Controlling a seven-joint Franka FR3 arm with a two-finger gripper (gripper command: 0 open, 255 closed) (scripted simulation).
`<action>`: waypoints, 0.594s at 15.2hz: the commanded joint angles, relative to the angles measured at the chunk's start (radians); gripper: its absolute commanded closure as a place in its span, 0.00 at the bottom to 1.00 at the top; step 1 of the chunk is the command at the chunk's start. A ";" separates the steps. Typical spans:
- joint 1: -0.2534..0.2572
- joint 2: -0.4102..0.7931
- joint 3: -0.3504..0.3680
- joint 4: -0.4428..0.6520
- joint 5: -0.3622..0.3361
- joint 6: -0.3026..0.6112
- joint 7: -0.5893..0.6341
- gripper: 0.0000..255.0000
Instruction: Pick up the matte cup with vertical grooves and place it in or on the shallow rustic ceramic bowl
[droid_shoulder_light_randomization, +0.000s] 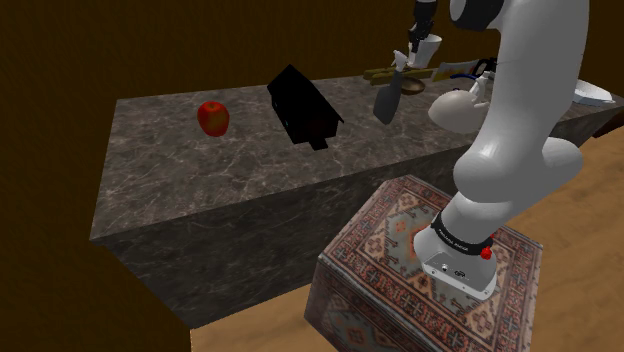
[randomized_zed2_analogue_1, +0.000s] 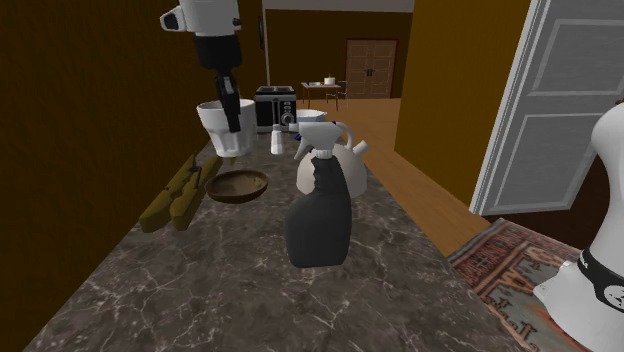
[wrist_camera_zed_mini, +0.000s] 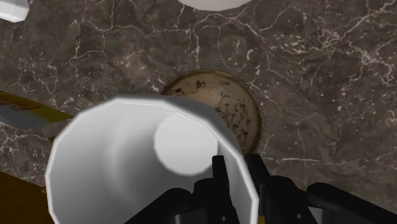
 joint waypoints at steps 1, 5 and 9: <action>0.003 -0.004 0.000 -0.034 -0.001 0.031 0.002 1.00; 0.006 0.001 0.002 -0.081 -0.001 0.082 0.007 1.00; 0.008 0.009 0.004 -0.122 0.001 0.131 0.011 1.00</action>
